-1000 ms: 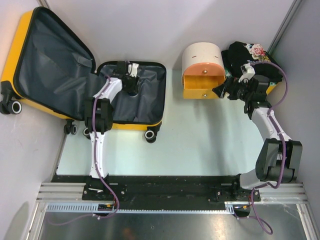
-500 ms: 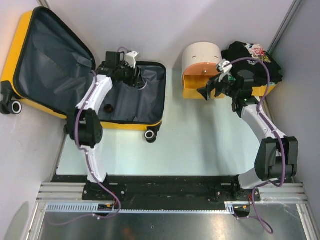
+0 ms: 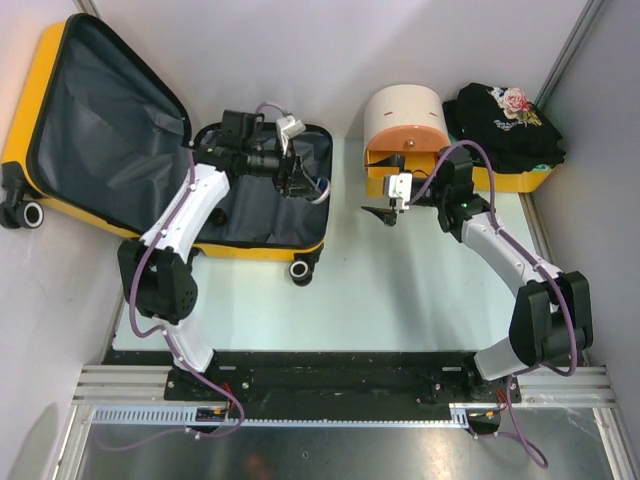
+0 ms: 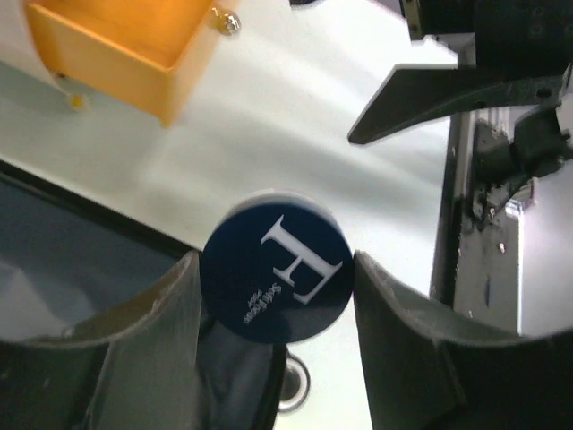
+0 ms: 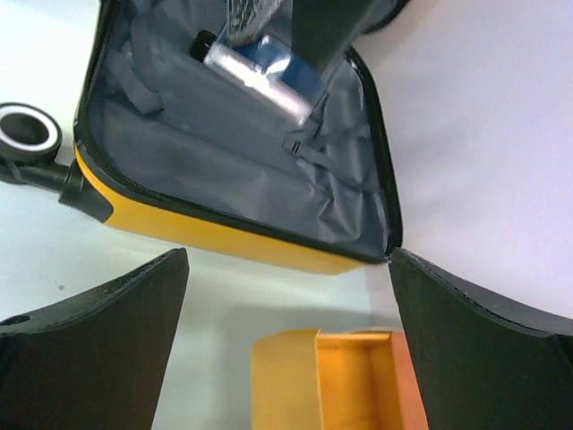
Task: Open, take out, and arrange the luggage
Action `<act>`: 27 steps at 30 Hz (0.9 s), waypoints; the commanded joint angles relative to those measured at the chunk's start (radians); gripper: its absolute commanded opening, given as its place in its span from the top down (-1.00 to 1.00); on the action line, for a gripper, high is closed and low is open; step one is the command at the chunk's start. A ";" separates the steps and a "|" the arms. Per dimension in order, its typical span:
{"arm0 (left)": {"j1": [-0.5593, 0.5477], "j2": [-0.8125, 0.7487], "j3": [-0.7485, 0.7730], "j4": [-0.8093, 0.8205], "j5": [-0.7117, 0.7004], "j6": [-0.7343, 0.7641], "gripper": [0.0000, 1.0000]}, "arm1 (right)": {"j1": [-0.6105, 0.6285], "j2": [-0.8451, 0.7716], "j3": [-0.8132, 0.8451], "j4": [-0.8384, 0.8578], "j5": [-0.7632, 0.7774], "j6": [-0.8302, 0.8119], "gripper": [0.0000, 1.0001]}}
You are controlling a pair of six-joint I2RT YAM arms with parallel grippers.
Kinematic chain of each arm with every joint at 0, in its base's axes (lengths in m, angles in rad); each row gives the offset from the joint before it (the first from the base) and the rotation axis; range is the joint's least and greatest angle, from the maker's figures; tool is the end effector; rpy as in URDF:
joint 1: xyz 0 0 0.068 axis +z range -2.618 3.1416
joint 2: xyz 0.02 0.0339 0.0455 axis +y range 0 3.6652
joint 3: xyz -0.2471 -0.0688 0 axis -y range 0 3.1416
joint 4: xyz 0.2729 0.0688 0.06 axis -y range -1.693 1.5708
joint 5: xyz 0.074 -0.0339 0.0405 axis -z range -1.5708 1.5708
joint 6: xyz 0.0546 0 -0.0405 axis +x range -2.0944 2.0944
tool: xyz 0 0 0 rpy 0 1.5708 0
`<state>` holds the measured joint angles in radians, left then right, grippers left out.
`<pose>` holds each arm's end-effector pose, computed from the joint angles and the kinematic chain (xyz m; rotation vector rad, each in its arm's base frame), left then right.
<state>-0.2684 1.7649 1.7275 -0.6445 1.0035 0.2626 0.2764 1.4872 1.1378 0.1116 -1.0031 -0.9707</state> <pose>0.3955 -0.1565 0.3406 1.0420 1.8156 -1.1139 0.3499 0.1471 0.2983 -1.4693 0.8809 0.3901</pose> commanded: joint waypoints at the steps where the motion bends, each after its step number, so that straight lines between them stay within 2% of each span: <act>1: -0.051 -0.053 -0.038 -0.050 0.092 0.122 0.25 | 0.018 -0.005 0.036 -0.037 -0.123 -0.360 -0.99; 4: -0.087 -0.068 -0.069 -0.072 0.067 0.164 0.25 | 0.043 0.013 0.036 -0.021 -0.155 -0.468 -0.98; 9: -0.115 -0.058 -0.069 -0.093 0.058 0.162 0.28 | 0.073 0.028 0.039 -0.105 -0.216 -0.654 -0.87; 14: -0.133 -0.051 -0.052 -0.101 0.053 0.159 0.31 | 0.102 0.044 0.089 -0.393 -0.220 -0.879 -0.54; 16: -0.138 -0.050 -0.048 -0.104 0.047 0.159 0.31 | 0.109 0.056 0.108 -0.469 -0.213 -0.927 -0.50; 22: -0.163 -0.036 -0.042 -0.113 0.050 0.155 0.31 | 0.124 0.080 0.132 -0.486 -0.195 -0.993 -0.47; 27: -0.170 -0.012 -0.025 -0.119 0.061 0.139 0.33 | 0.136 0.116 0.186 -0.631 -0.180 -1.130 -0.23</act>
<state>-0.4294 1.7599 1.6516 -0.7521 1.0138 0.3588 0.4007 1.5776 1.2526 -0.3782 -1.1744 -1.9282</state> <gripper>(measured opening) 0.629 0.657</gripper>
